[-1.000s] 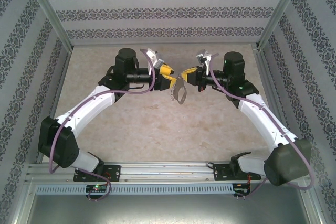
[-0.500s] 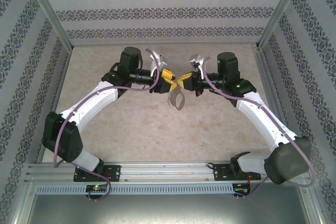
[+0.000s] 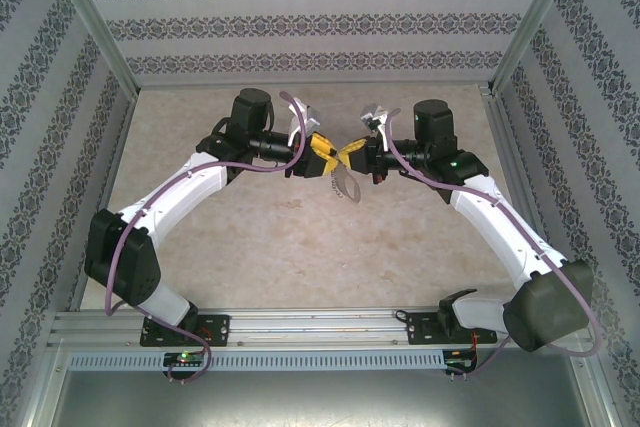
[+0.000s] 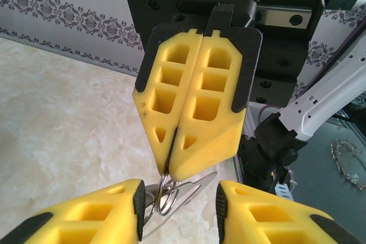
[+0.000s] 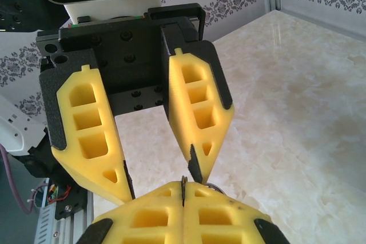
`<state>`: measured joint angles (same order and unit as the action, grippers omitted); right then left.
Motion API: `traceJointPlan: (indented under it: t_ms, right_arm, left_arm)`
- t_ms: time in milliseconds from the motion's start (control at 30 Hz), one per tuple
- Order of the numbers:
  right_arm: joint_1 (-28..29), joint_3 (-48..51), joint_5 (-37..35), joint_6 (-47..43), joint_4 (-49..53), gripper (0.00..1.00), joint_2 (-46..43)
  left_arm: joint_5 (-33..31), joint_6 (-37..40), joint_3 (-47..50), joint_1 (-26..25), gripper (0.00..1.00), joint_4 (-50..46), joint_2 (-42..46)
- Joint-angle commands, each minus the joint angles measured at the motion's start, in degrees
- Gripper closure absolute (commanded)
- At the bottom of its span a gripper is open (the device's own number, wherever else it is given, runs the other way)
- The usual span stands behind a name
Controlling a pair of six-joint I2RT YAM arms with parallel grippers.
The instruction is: Put the keys on the keyring
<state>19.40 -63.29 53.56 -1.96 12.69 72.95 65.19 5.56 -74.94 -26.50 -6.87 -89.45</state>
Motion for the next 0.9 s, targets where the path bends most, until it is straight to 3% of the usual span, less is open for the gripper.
traceJointPlan:
  t_ms: [0, 167, 567, 867]
  right_arm:
    - [0.7, -2.2, 0.6, -1.4, -0.7, 1.00, 0.2]
    - [0.7, -2.1, 0.7, -1.4, -0.9, 1.00, 0.3]
    - [0.7, -2.3, 0.9, -1.6, -0.6, 1.00, 0.7]
    - [0.7, -2.5, 0.5, -1.4, -1.0, 1.00, 0.9]
  left_arm:
    - [2.5, -0.5, -1.7, 0.1, 0.67, 0.5, -1.2]
    - [2.7, -0.7, -1.8, 0.0, 0.74, 1.0, -1.6]
    - [2.7, -4.2, -0.3, -0.2, 0.77, 7.2, -1.8]
    - [3.3, -4.8, 0.0, -0.3, 0.96, 7.9, -2.0]
